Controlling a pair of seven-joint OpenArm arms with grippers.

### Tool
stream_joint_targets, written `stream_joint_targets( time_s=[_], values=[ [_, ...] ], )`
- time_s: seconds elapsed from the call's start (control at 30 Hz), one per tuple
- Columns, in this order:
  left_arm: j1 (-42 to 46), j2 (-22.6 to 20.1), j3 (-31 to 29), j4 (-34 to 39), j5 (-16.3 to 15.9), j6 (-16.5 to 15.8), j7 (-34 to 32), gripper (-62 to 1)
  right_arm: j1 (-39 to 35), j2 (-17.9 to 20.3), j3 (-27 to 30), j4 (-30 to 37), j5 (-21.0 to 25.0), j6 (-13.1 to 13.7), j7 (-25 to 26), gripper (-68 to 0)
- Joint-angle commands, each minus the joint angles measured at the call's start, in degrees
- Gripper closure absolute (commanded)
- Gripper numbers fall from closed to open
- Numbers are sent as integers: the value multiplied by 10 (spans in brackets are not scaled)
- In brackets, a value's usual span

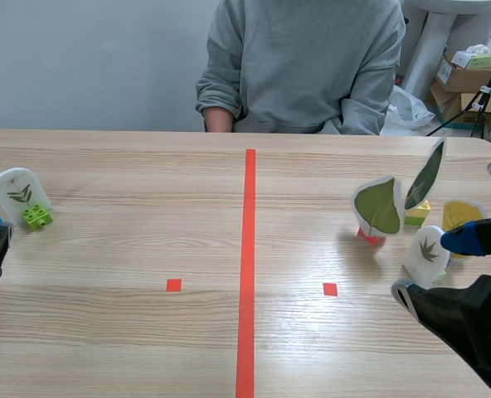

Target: Do the leaf sorting experiment

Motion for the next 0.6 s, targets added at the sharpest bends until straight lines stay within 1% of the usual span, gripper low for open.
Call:
stream_joint_targets(
  time_s=[0.0, 0.1, 0.2, 0.23, 0.3, 0.43, 0.47, 0.57],
  values=[
    [26, -5, -2, 39, -3, 1, -3, -544, 3, 5, 4, -1, 2, 4, 1, -481],
    [88, -5, -2, 124, -3, -6, 5, -544, 3, 5, 4, -1, 2, 4, 0, -481],
    [145, -5, -1, 197, -6, -35, 5, -544, 3, 5, 4, -1, 2, 4, 0, -481],
    [162, -5, -1, 218, -15, -48, 6, -544, 3, 5, 4, -1, 2, 4, 0, -481],
    [193, -5, -1, 257, -45, -73, 15, -544, 3, 5, 4, -1, 2, 4, 0, -481],
    [241, -7, -1, 320, -95, -121, 46, -544, 3, 5, 4, -1, 2, 4, 1, -481],
    [251, -7, -1, 334, -107, -131, 54, -544, 3, 5, 4, -1, 2, 4, 1, -481],
    [277, -9, -1, 372, -124, -146, 74, -544, 3, 5, 4, -1, 3, 4, 1, -481]
  ],
)
